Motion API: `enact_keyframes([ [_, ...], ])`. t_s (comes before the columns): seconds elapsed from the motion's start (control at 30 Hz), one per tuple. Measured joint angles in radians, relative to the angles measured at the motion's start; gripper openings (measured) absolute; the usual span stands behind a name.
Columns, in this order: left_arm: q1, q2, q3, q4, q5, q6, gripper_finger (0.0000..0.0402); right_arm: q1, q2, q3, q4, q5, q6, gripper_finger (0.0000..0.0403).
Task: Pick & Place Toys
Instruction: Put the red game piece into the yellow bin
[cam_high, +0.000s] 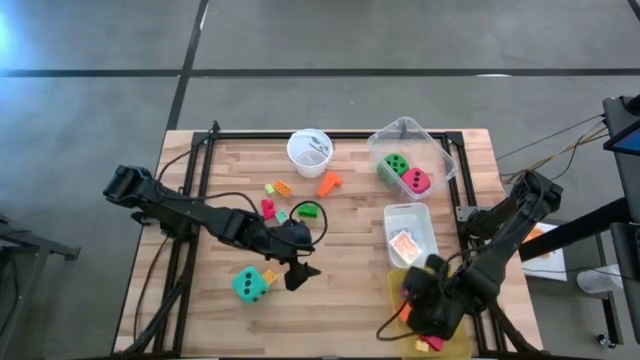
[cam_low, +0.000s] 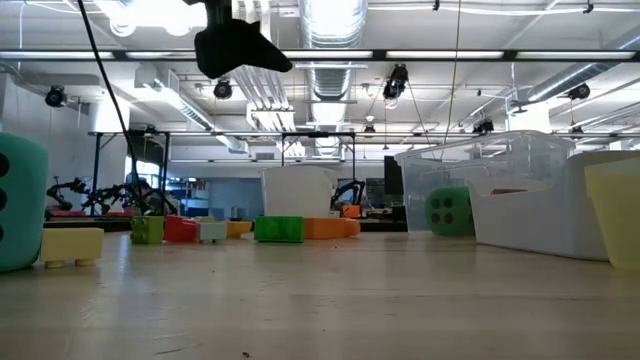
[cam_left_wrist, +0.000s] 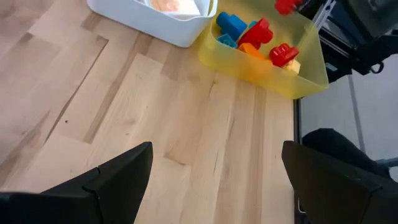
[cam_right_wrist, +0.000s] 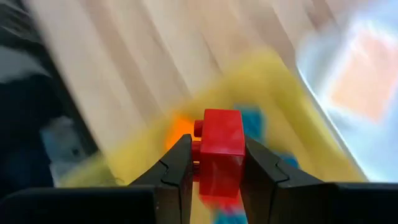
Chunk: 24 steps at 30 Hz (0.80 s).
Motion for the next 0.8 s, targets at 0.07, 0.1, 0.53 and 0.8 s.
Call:
enact_keyframes([
  [0.07, 0.0, 0.0, -0.001, -0.003, -0.002, -0.004, 0.0363, 0.005, 0.002, 0.0, -0.064, -0.078, 0.057, 0.0084],
  [0.1, 0.0, 0.0, -0.001, -0.007, -0.002, -0.007, 0.0363, 0.01, 0.002, 0.0, -0.085, -0.112, 0.076, 0.0084],
  [0.53, 0.0, 0.0, -0.001, -0.018, -0.002, -0.015, 0.0363, 0.014, 0.004, -0.007, -0.096, -0.322, 0.036, 0.0084],
  [0.8, 0.0, 0.0, -0.001, -0.05, -0.002, -0.037, 0.0363, 0.008, 0.006, -0.123, -0.096, -0.339, -0.029, 0.0084],
])
